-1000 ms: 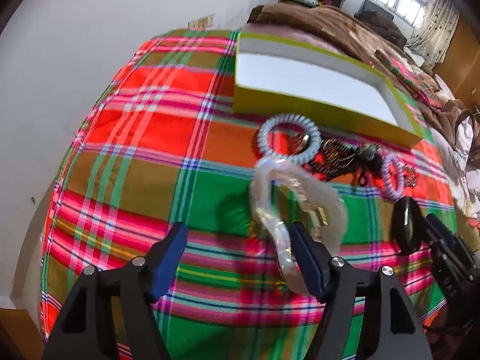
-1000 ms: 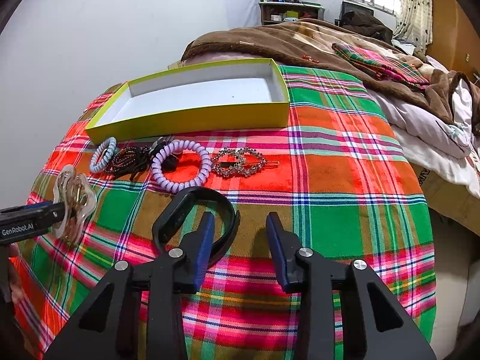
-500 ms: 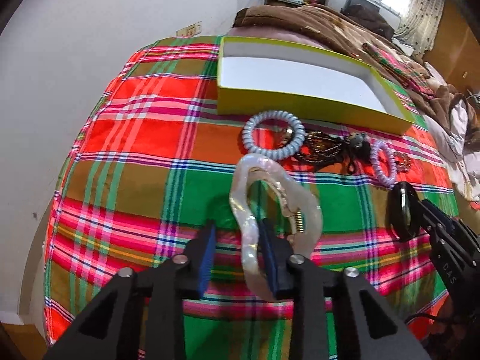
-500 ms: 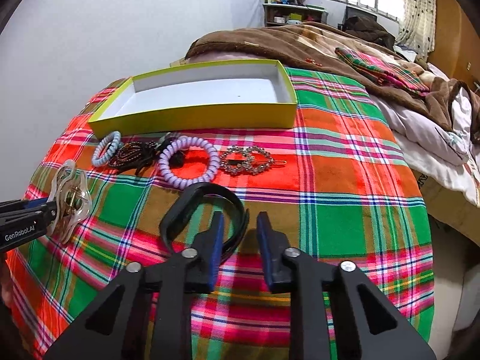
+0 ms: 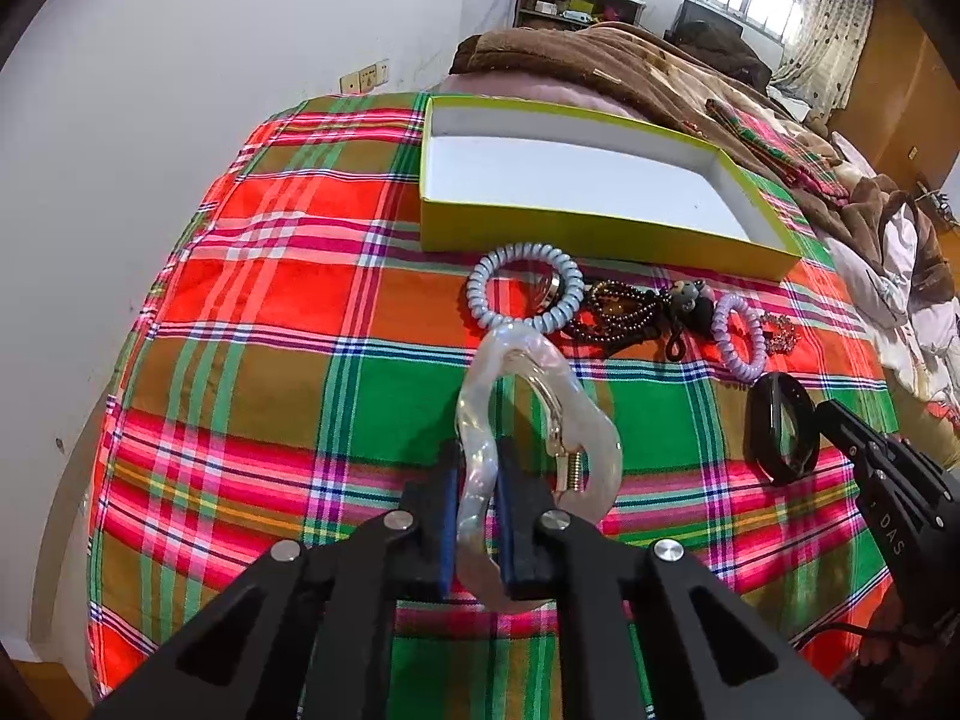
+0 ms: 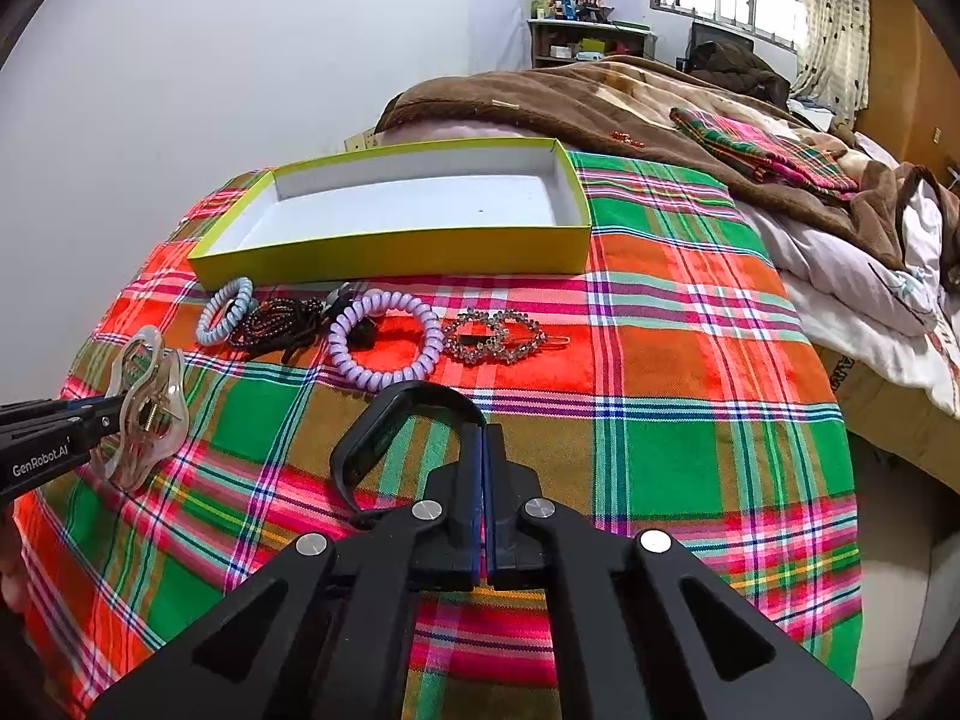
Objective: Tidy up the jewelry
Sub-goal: 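Carry clip in left tool and band in right tool over the box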
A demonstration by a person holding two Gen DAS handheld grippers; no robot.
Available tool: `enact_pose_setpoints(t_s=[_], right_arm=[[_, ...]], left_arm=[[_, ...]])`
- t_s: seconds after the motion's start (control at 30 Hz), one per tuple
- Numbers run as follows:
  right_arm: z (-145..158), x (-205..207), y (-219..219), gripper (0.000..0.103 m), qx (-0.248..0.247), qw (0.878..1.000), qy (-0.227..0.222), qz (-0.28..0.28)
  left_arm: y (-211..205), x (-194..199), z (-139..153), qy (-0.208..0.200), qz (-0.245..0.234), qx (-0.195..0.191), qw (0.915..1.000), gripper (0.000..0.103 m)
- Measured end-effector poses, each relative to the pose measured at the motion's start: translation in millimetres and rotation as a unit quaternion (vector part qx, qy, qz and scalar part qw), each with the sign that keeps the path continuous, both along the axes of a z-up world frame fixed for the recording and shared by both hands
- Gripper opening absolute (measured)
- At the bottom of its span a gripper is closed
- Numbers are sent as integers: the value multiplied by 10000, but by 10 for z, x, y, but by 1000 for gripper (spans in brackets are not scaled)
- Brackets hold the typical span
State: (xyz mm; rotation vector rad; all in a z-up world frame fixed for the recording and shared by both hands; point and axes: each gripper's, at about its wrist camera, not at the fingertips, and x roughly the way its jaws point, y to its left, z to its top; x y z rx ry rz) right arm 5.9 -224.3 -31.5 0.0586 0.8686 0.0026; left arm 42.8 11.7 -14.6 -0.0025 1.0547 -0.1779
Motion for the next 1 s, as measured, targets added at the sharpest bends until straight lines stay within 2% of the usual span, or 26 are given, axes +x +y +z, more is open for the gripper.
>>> enact_pose_setpoints(t_s=[0.27,0.4,0.43,0.47,0.53,0.57,0.67,0.77,0.87,1.0], right_arm=[[105,-47,-30,0,141,9997,-187,7],[63,-22,-55,0,162,9998,-125,70],[19,12,-80,6,222,9998,-3,21],[1,30,-101,17,242,9997,45,-43],[-47,84,-114,26,345,9993,162,29],[-57,99,-115,26,396,9990,180,66],[-124,167,-91,26,350,9986,377,81],[-129,167,-64,25,271,9990,363,55],[-116,141,-33,12,155,9994,313,86],[-81,115,-8,7,80,9995,258,157]], left_arm=[[19,-43,91,-137,-2,-90,9999,11],[25,-39,75,-113,17,-80,9999,11],[28,-35,56,-90,32,-54,9999,11],[29,-31,38,-72,39,-26,10000,11],[27,-31,14,-22,50,-43,10000,11],[23,-28,9,-15,34,-44,10000,11],[7,-21,8,-8,22,-49,10000,11],[6,-11,15,-9,25,-57,10000,11],[-1,-5,17,-16,16,-45,10000,11],[-5,7,25,-27,14,-47,10000,11]])
